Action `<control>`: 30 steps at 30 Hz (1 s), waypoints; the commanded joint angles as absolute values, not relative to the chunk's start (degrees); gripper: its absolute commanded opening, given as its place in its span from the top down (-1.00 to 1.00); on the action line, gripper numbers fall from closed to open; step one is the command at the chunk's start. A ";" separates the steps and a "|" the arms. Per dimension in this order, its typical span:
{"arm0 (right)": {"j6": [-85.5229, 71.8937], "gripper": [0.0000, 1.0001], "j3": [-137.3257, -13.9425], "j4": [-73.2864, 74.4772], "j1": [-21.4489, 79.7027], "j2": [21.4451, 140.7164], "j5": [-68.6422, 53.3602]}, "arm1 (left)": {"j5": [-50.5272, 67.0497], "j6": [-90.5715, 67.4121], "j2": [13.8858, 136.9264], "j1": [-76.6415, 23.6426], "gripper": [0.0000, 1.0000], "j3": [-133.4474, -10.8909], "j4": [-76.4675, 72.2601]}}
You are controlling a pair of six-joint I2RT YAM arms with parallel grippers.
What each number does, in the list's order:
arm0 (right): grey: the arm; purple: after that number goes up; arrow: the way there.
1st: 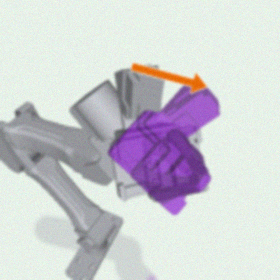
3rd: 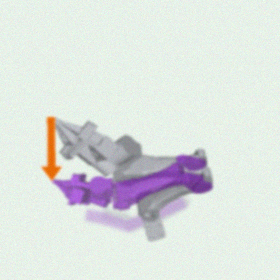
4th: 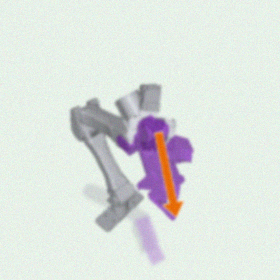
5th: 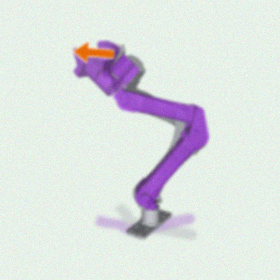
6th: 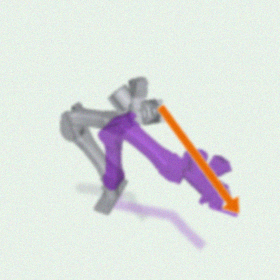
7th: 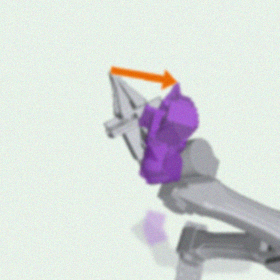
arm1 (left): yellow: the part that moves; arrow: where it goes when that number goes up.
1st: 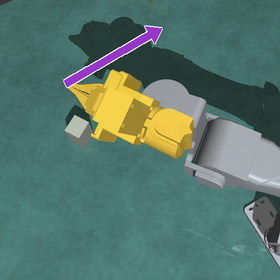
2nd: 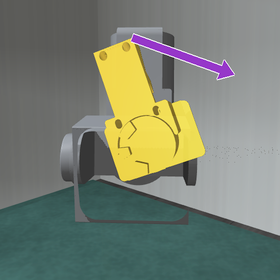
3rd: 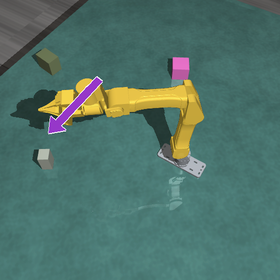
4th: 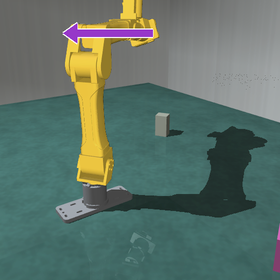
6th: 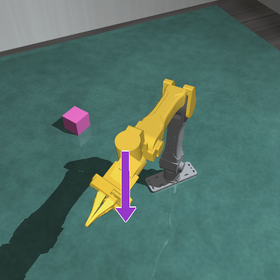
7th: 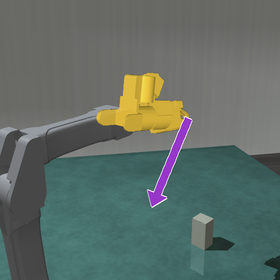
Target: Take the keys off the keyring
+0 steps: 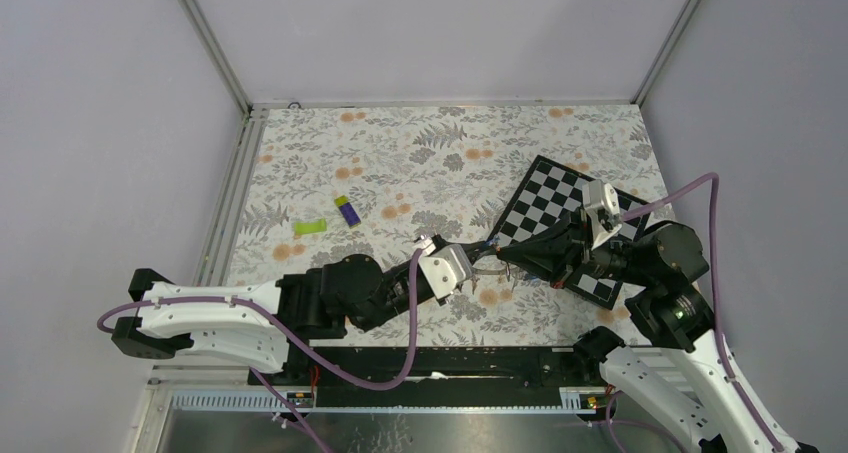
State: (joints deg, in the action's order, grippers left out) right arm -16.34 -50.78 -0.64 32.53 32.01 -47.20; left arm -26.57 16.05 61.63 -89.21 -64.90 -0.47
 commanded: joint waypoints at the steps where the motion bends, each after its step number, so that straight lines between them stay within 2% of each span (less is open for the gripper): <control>1: -17.04 1.00 -54.73 -5.63 32.64 31.36 -48.10 | -29.33 16.17 61.77 -89.21 1.00 -67.10 -1.45; 21: -15.08 1.00 -56.73 -1.94 32.70 30.93 -46.29 | -30.11 17.75 63.23 -89.21 1.00 -68.44 3.78; 30: -15.10 1.00 -57.13 -1.10 32.69 31.03 -46.84 | -30.61 23.70 63.29 -89.29 1.00 -69.59 5.43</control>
State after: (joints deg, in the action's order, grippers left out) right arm -15.22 -53.41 4.27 32.51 31.99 -45.91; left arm -27.53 19.38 62.78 -89.41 -67.26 3.07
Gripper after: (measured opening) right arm 0.014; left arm 0.035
